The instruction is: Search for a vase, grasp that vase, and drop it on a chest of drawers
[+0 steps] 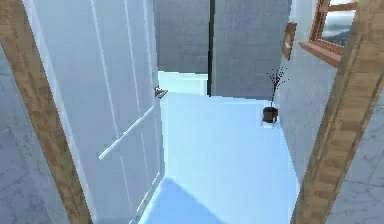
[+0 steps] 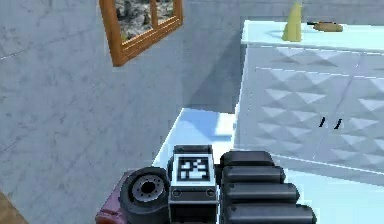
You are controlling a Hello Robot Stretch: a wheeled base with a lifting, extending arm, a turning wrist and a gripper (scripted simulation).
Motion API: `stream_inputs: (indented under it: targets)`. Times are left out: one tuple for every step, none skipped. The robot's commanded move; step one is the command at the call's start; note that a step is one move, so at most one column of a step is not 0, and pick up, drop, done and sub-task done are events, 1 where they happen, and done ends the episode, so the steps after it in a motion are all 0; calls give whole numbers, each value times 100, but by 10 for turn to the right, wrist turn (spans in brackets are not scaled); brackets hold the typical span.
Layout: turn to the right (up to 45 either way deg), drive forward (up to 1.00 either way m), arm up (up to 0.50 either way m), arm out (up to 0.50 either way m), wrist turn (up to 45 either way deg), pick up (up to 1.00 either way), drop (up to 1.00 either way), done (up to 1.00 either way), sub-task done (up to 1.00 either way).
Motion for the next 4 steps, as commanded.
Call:
stream_inputs:
  targets:
    - [0, 20, 0, 0, 0, 0, 0, 0, 0]
    - [-450, 0, 0, 0, 0, 0, 0, 0, 0]
    - [-120, 0, 0, 0, 0, 0, 0, 0, 0]
    - [0, 55, 0, 0, 0, 0, 0, 0, 0]
